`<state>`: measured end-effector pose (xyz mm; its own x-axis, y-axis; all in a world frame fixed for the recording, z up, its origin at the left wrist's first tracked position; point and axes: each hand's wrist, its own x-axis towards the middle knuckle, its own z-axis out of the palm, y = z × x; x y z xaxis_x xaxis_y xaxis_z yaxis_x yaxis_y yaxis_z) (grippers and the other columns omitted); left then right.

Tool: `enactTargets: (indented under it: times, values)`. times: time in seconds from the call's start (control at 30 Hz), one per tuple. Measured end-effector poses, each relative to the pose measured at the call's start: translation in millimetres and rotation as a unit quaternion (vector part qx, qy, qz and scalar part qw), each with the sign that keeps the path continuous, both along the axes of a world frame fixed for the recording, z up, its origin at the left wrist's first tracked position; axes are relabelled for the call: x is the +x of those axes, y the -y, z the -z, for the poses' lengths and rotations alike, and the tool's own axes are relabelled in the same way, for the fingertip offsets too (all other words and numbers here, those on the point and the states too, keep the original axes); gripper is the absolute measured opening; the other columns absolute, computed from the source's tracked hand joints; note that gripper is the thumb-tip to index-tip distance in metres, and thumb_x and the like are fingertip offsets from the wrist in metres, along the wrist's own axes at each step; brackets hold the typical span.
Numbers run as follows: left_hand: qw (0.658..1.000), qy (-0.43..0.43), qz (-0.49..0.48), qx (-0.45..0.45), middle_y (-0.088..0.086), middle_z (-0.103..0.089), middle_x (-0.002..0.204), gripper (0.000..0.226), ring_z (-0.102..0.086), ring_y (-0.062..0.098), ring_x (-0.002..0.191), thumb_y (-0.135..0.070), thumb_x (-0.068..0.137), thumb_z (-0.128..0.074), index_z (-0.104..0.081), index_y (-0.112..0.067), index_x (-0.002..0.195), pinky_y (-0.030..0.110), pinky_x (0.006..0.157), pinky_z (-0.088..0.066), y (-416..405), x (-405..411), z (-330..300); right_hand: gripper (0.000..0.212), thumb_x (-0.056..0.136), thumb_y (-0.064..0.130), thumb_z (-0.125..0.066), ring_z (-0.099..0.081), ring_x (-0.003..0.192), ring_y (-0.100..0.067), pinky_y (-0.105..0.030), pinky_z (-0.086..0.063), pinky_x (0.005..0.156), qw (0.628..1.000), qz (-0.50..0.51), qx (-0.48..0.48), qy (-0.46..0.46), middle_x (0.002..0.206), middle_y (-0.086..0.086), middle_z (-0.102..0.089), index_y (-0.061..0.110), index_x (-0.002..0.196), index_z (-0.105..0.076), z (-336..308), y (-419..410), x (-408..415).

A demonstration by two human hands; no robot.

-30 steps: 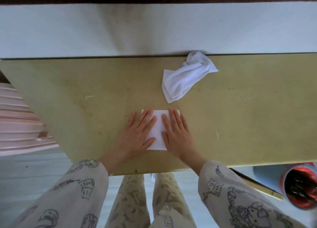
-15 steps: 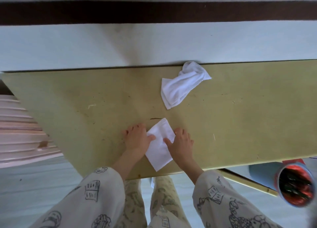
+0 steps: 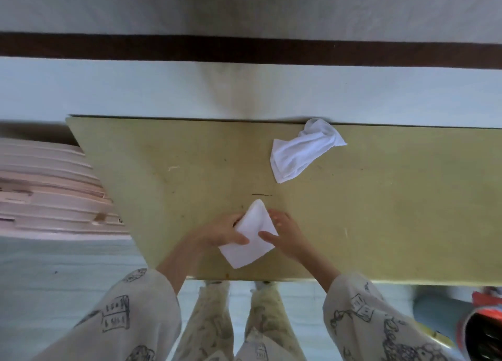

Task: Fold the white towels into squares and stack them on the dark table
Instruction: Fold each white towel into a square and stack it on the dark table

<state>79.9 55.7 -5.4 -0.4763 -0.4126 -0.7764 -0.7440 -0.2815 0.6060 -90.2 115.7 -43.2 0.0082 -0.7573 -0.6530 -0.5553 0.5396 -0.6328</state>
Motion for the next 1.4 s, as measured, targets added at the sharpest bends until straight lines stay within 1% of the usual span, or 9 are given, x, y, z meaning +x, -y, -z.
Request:
enactTargets:
  times: [0.07,0.2,0.33,0.47,0.67,0.9,1.03,1.27,1.4]
  values:
    - [0.999,-0.022,-0.006,-0.031,-0.001,-0.057,0.116,0.054,-0.055,0.017,0.103,-0.03,0.079,-0.065,-0.048,-0.018,0.128,0.019,0.077,-0.044,-9.3,9.2,-18.5,0.07,0.082,0.029,-0.069,-0.033,0.133,-0.021,-0.029,-0.028,0.106,0.996,-0.065,-0.019,0.052,0.142,-0.005,-0.037,0.013,0.141,-0.035,-16.0,6.6,-1.9]
    - [0.988,-0.035,-0.094,-0.118,-0.008,-0.061,0.103,0.019,-0.057,0.012,0.095,-0.03,0.09,-0.058,-0.054,-0.028,0.109,0.014,0.071,-0.042,-32.3,31.4,-56.0,0.055,0.086,0.014,-0.065,-0.037,0.129,-0.016,-0.016,-0.024,0.103,0.976,-0.173,-0.079,0.105,0.139,-0.005,-0.041,0.008,0.135,-0.042,-59.0,22.2,2.2]
    - [0.954,-0.063,-0.247,-0.157,-0.002,-0.067,0.105,0.029,-0.061,0.015,0.1,-0.043,0.092,-0.049,-0.061,-0.025,0.112,0.027,0.085,-0.047,-68.4,63.8,-104.2,0.043,0.087,0.021,-0.064,-0.045,0.107,-0.007,-0.013,-0.033,0.091,0.948,-0.279,-0.106,0.113,0.115,0.006,-0.05,0.009,0.126,-0.051,-109.8,33.0,29.2]
    - [0.906,-0.078,-0.363,-0.202,0.01,-0.065,0.111,0.048,-0.061,0.024,0.106,-0.053,0.085,-0.042,-0.062,-0.02,0.113,0.041,0.094,-0.047,-116.8,108.9,-145.6,0.024,0.085,0.03,-0.066,-0.044,0.07,-0.011,-0.024,-0.034,0.063,0.921,-0.346,-0.135,0.12,0.077,0.004,-0.051,0.008,0.09,-0.058,-148.8,34.7,85.2]
    - [0.796,-0.093,-0.545,-0.244,0.002,-0.068,0.112,0.043,-0.063,0.015,0.106,-0.051,0.088,-0.045,-0.064,-0.022,0.113,0.032,0.093,-0.048,-234.5,180.2,-186.6,0.033,0.087,0.023,-0.065,-0.033,0.048,0.002,-0.016,-0.025,0.049,0.852,-0.467,-0.157,0.177,0.059,0.01,-0.038,0.018,0.061,-0.045,-208.3,-16.7,192.7]
    - [0.641,0.07,-0.691,-0.327,0.002,-0.057,0.074,0.024,-0.054,0.016,0.069,-0.02,0.098,-0.042,-0.061,-0.015,0.084,0.026,0.063,-0.045,-437.1,239.0,-215.5,0.026,0.081,0.022,-0.069,-0.037,0.053,0.001,-0.016,-0.029,0.052,0.738,-0.594,-0.244,0.209,0.057,0.011,-0.045,0.024,0.062,-0.052,-271.4,-177.2,322.2]
    - [0.559,0.158,-0.736,-0.347,0.0,-0.062,0.08,0.023,-0.057,0.011,0.067,-0.016,0.098,-0.04,-0.061,-0.021,0.092,0.017,0.061,-0.046,-581.6,255.5,-232.8,0.019,0.081,0.023,-0.069,-0.041,0.05,0.002,-0.013,-0.031,0.05,0.667,-0.658,-0.263,0.228,0.054,0.014,-0.05,0.024,0.066,-0.056,-297.7,-300.0,380.1]
    - [0.372,0.209,-0.83,-0.359,0.007,-0.059,0.085,0.018,-0.054,0.017,0.073,-0.01,0.096,-0.043,-0.06,-0.012,0.098,0.02,0.064,-0.045,-796.4,274.0,-258.1,0.01,0.082,0.024,-0.066,-0.055,0.078,-0.011,-0.021,-0.038,0.067,0.559,-0.735,-0.28,0.262,0.083,0.004,-0.065,0.014,0.083,-0.065,-323.1,-490.7,468.3]
    - [0.315,0.235,-0.848,-0.356,0.006,-0.062,0.091,0.019,-0.058,0.007,0.069,-0.011,0.096,-0.043,-0.06,-0.01,0.104,0.008,0.058,-0.044,-879.9,293.1,-259.0,0.012,0.083,0.03,-0.065,-0.054,0.069,-0.007,-0.023,-0.038,0.064,0.521,-0.763,-0.269,0.272,0.077,0.007,-0.062,0.025,0.074,-0.059,-328.0,-580.3,524.2]
